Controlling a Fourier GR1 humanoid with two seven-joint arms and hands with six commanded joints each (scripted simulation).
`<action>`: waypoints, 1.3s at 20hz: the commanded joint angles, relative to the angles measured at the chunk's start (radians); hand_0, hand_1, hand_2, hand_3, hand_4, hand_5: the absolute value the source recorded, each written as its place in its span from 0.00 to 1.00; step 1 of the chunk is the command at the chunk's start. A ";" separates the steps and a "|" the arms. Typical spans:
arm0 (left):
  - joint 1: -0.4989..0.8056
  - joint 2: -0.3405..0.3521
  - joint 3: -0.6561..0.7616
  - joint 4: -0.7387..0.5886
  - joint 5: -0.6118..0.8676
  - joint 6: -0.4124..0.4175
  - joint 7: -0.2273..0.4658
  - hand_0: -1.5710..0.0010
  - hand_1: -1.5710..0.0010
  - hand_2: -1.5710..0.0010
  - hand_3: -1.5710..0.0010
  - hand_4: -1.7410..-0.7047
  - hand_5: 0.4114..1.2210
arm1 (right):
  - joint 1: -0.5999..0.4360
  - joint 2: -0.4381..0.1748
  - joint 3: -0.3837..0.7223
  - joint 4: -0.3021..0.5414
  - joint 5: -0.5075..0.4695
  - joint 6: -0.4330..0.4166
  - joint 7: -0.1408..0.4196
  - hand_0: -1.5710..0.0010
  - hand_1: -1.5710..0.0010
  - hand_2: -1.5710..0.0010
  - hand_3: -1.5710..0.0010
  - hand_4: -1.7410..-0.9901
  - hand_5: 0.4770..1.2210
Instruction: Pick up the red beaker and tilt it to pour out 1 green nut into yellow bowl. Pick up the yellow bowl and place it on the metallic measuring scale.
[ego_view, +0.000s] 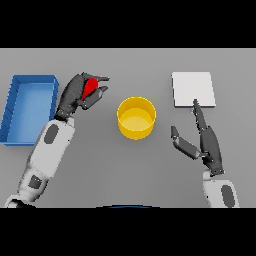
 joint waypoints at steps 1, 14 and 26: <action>-0.007 0.013 -0.020 0.002 -0.017 -0.011 0.006 0.01 0.01 0.01 0.01 0.01 0.87 | 0.019 -0.003 0.000 -0.015 -0.005 0.004 -0.020 1.00 1.00 1.00 1.00 0.66 0.29; -0.254 0.157 -0.374 0.125 -0.390 -0.100 0.041 0.00 0.00 0.00 0.00 0.00 0.95 | 0.033 -0.002 0.007 -0.036 -0.017 0.023 -0.006 1.00 1.00 1.00 1.00 0.63 0.33; -0.546 0.134 -0.707 0.331 -0.616 -0.339 -0.044 0.00 0.00 0.00 0.00 0.03 1.00 | 0.026 0.031 0.004 -0.012 -0.011 -0.009 -0.012 1.00 1.00 1.00 1.00 0.72 0.23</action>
